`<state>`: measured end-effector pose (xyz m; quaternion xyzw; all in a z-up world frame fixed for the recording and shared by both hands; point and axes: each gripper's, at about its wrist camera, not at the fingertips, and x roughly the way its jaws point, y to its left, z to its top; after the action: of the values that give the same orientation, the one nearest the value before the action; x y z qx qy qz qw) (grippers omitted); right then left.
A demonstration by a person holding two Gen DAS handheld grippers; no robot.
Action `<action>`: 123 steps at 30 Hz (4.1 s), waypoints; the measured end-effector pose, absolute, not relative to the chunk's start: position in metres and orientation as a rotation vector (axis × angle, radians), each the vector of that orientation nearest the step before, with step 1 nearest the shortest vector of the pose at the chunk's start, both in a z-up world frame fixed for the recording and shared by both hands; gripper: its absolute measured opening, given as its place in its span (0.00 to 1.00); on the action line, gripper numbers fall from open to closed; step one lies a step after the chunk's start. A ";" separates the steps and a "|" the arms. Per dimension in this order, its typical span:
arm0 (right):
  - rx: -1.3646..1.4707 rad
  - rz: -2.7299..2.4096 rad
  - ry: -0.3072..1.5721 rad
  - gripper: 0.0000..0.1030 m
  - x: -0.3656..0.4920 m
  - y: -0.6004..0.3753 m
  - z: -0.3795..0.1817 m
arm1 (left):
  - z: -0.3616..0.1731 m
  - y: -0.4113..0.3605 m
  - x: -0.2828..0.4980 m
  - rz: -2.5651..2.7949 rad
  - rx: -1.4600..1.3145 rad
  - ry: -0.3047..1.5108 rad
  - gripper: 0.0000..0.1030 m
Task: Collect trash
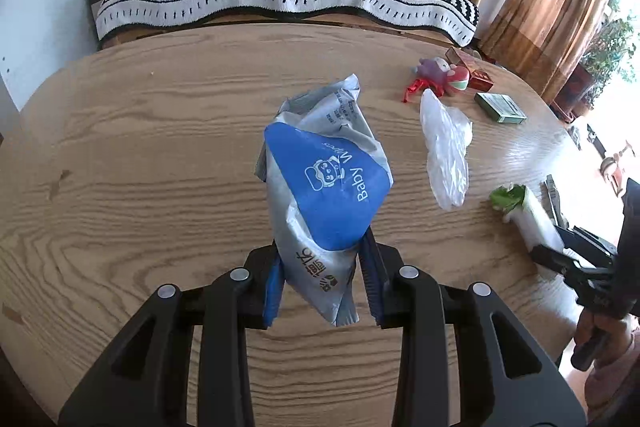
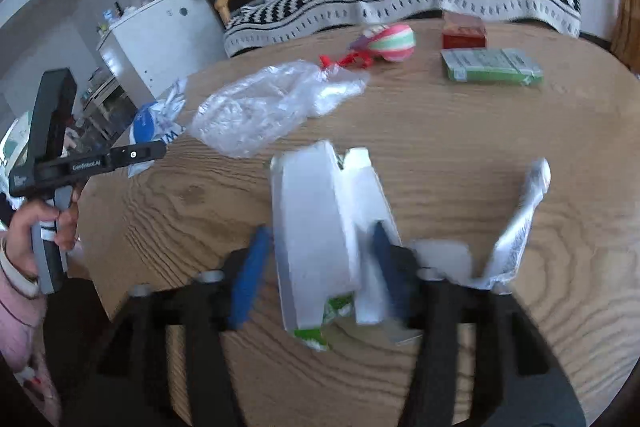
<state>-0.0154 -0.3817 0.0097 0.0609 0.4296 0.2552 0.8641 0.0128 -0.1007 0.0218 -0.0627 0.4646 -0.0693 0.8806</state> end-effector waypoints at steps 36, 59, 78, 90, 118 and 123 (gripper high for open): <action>0.036 0.082 0.912 0.13 -0.001 -0.446 0.037 | 0.019 -0.107 0.003 -0.152 -0.142 0.945 0.32; 0.114 -0.033 0.694 0.13 -0.183 -0.542 0.138 | 0.122 -0.286 -0.113 -0.610 -0.009 0.798 0.32; 0.484 -0.230 0.898 0.14 -0.344 -0.653 -0.016 | -0.026 -0.503 -0.217 -0.965 0.311 1.212 0.32; 0.571 -0.239 0.916 0.71 -0.340 -0.673 -0.031 | -0.035 -0.516 -0.213 -0.991 0.382 1.208 0.86; 0.278 0.011 0.898 0.94 -0.161 -0.521 0.045 | 0.057 -0.189 -0.071 -0.278 -0.002 0.947 0.94; 0.123 0.154 0.899 0.94 -0.104 -0.440 0.059 | 0.054 -0.170 -0.053 -0.260 -0.019 0.949 0.94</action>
<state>-0.1038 -0.4397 0.0592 0.0593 0.4340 0.0745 0.8959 -0.0533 -0.1702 0.0540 -0.0090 0.4554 -0.1250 0.8814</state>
